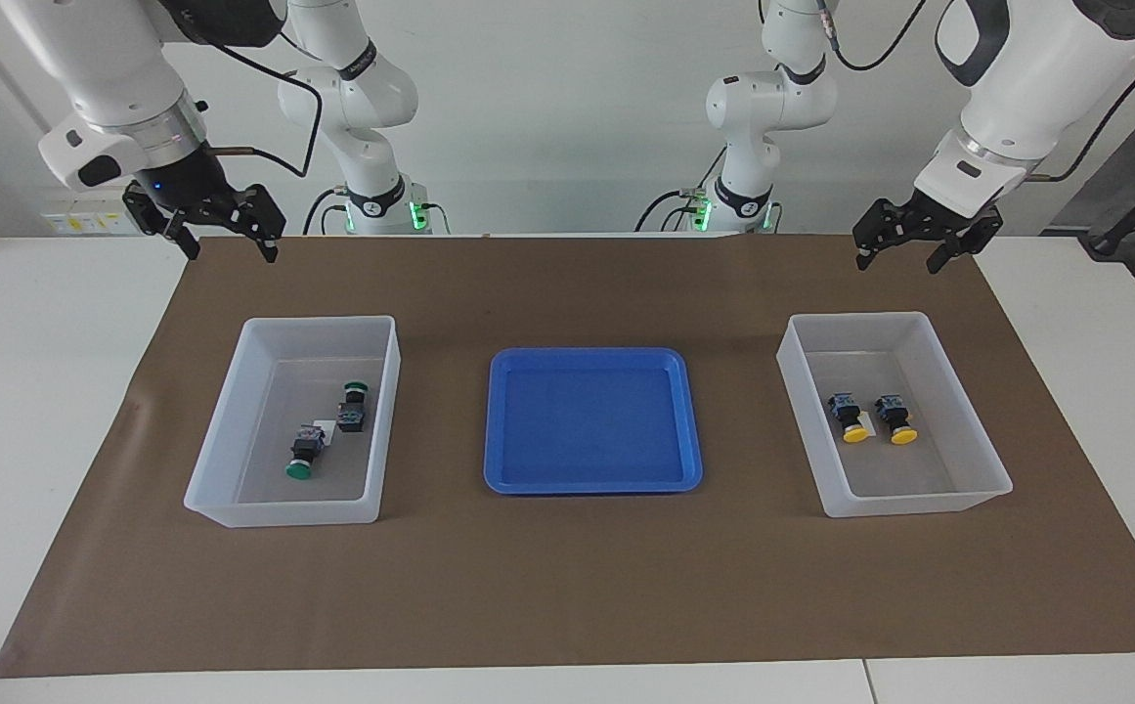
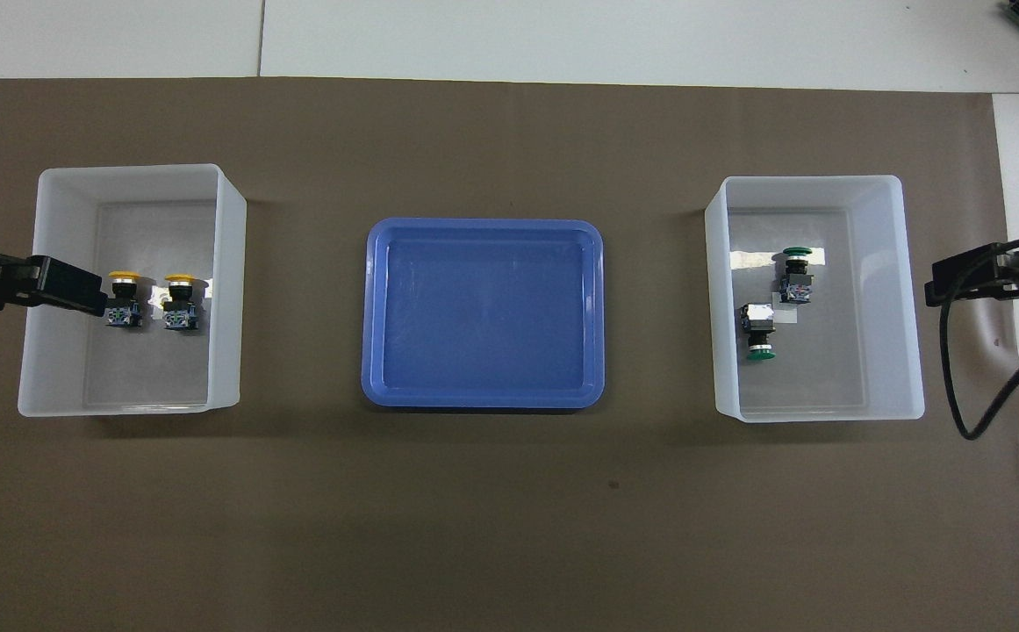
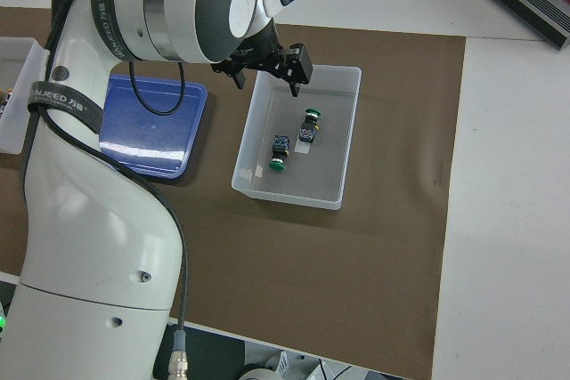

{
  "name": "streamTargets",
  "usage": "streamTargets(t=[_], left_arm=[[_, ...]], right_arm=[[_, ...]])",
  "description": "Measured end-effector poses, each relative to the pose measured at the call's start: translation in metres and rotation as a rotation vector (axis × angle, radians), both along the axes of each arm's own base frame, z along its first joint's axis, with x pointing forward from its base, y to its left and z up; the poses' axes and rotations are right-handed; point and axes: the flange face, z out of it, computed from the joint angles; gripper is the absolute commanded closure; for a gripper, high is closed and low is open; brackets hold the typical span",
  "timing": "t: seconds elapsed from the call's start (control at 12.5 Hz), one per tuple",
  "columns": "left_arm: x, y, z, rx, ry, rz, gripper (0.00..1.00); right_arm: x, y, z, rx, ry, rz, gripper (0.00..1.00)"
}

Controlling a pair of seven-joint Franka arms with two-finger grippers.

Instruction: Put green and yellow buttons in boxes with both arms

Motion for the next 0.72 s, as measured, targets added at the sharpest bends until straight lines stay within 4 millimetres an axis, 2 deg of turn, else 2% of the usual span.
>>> streamTargets(t=[0.72], left_arm=[[-0.0007, 0.0058, 0.0021, 0.0, -0.007, 0.012, 0.0]], right_arm=[[0.0001, 0.0014, 0.0001, 0.0, -0.001, 0.003, 0.0]])
